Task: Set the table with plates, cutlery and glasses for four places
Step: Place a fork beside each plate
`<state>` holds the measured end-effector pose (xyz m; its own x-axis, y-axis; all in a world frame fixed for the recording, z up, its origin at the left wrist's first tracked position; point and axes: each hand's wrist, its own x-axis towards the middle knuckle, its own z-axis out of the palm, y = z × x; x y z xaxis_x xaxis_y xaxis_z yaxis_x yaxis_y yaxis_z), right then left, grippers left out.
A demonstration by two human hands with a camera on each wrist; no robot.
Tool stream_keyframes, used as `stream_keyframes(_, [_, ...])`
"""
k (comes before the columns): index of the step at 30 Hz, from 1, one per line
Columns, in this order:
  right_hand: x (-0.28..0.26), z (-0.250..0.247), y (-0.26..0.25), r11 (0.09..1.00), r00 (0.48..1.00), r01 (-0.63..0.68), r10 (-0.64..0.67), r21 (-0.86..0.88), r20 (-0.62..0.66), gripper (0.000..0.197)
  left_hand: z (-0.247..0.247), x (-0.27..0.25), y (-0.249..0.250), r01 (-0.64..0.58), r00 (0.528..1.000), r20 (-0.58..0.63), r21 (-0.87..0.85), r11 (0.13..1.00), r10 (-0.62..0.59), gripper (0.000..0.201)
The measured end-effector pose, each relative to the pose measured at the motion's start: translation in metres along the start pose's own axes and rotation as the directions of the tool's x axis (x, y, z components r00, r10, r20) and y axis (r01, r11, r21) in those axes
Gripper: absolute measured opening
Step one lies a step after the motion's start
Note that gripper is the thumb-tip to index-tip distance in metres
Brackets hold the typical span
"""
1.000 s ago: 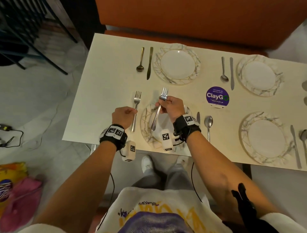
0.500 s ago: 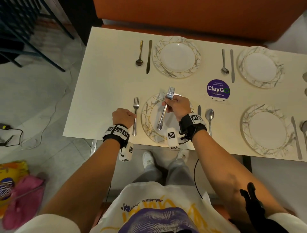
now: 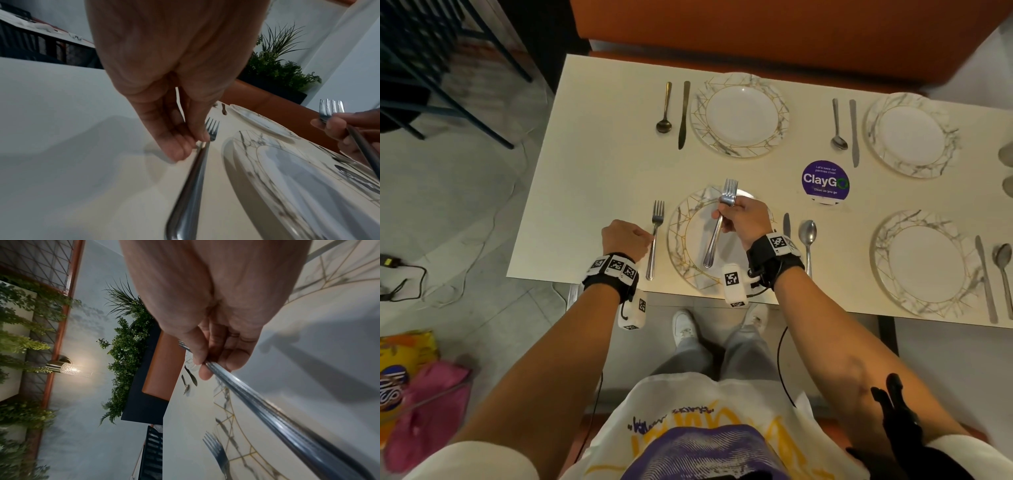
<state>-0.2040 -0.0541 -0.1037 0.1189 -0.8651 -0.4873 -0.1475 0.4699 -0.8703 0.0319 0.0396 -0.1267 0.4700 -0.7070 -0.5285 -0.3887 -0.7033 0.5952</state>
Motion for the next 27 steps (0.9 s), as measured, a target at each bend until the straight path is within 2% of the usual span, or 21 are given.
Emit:
stream_keyframes(3, [-0.002, -0.005, -0.002, 1.000, 1.000, 0.007, -0.008, -0.012, -0.013, 0.016, -0.006, -0.002, 0.011, -0.021, 0.997, -0.070, 0.055, 0.998, 0.025, 0.014])
stream_keyframes(5, [-0.003, -0.011, -0.003, 1.000, 1.000, 0.013, -0.013, -0.023, -0.020, 0.012, -0.006, -0.006, 0.025, -0.066, 0.990, -0.117, 0.126, 0.990, 0.081, 0.014])
stream_keyframes(7, [-0.004, -0.020, -0.004, 0.999, 0.999, 0.026, -0.027, -0.031, -0.024, 0.007, 0.000, -0.010, 0.043, -0.136, 0.979, -0.137, 0.123, 0.983, 0.153, 0.013])
stream_keyframes(9, [-0.005, -0.030, -0.007, 0.999, 0.999, 0.036, -0.037, -0.028, -0.031, 0.007, 0.011, -0.017, 0.065, -0.234, 0.966, -0.096, 0.081, 0.969, 0.241, 0.013])
stream_keyframes(11, [-0.007, -0.042, -0.011, 0.999, 0.998, 0.040, -0.041, -0.014, -0.049, 0.009, 0.029, -0.026, 0.090, -0.329, 0.944, -0.007, 0.020, 0.944, 0.329, 0.014])
stream_keyframes(13, [-0.009, -0.059, -0.014, 0.999, 0.995, 0.042, -0.043, -0.004, -0.092, 0.016, 0.051, -0.037, 0.117, -0.356, 0.925, 0.107, -0.089, 0.930, 0.364, 0.014])
stream_keyframes(15, [-0.010, -0.080, -0.017, 0.999, 0.990, 0.043, -0.041, 0.011, -0.133, 0.020, 0.077, -0.051, 0.144, -0.344, 0.895, 0.238, -0.169, 0.924, 0.377, 0.017])
stream_keyframes(17, [-0.009, -0.105, -0.018, 0.999, 0.988, 0.043, -0.039, 0.022, -0.151, 0.020, 0.103, -0.064, 0.168, -0.316, 0.868, 0.326, -0.216, 0.924, 0.374, 0.029])
stream_keyframes(21, [-0.007, -0.167, -0.017, 1.000, 0.983, 0.015, -0.010, 0.026, -0.181, 0.014, 0.153, -0.082, 0.204, -0.259, 0.867, 0.352, -0.290, 0.921, 0.354, 0.031])
stream_keyframes(24, [-0.003, -0.214, -0.010, 1.000, 0.980, 0.023, -0.027, -0.021, -0.196, 0.020, 0.192, -0.097, 0.228, -0.228, 0.860, 0.387, -0.291, 0.929, 0.332, 0.029])
stream_keyframes(27, [0.001, -0.260, -0.005, 0.999, 0.981, 0.001, -0.010, -0.048, -0.191, 0.015, 0.229, -0.115, 0.253, -0.195, 0.858, 0.412, -0.292, 0.936, 0.307, 0.026])
